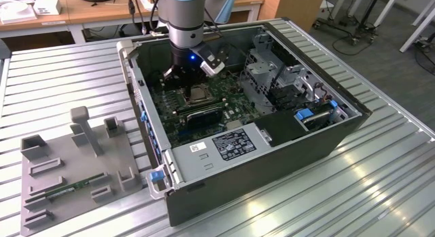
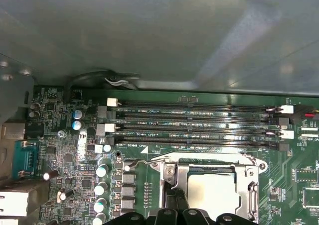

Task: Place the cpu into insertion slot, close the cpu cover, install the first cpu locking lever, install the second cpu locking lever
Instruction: 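Close the cpu cover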

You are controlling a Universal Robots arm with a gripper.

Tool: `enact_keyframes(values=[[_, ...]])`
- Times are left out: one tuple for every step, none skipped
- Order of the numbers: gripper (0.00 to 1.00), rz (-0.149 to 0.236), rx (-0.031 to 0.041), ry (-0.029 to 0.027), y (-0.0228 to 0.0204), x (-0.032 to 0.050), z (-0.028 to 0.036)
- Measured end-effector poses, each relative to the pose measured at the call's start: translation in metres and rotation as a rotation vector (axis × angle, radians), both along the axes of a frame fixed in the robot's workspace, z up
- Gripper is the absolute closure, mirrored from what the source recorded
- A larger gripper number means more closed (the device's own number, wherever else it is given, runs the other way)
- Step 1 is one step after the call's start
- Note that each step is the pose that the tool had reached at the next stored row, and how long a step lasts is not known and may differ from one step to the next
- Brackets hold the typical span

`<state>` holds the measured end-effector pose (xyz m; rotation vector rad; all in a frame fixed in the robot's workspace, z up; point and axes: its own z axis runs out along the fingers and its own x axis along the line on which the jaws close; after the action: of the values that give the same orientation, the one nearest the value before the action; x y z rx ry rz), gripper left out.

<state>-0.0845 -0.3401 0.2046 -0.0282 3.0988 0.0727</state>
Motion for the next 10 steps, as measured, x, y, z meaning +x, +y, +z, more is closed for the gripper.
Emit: enact_keyframes(values=[[0.89,0.000,0.0000,0.0000,0.0000,0.0000,0.0000],[0.89,0.000,0.0000,0.0000,0.0000,0.0000,-0.0001],[0.89,0.000,0.0003,-0.0002,0.0001,0.0000,-0.0004],[0.89,0.000,0.0003,-0.0003,0.0001,0.0000,-0.0008],[0.89,0.000,0.0001,-0.0001,0.0000,0.0000,-0.0009],[0.89,0.000,-0.0001,0.0001,0.0000,0.0000,-0.0009],[0.89,0.000,-0.0001,0.0001,0.0000,0.0000,-0.0009],[0.89,0.000,0.0000,0.0000,0.0000,0.0000,-0.0009],[0.89,0.000,0.0000,0.0000,0.0000,0.0000,-0.0010],[0.89,0.000,0.0000,0.0000,0.0000,0.0000,-0.0010]])
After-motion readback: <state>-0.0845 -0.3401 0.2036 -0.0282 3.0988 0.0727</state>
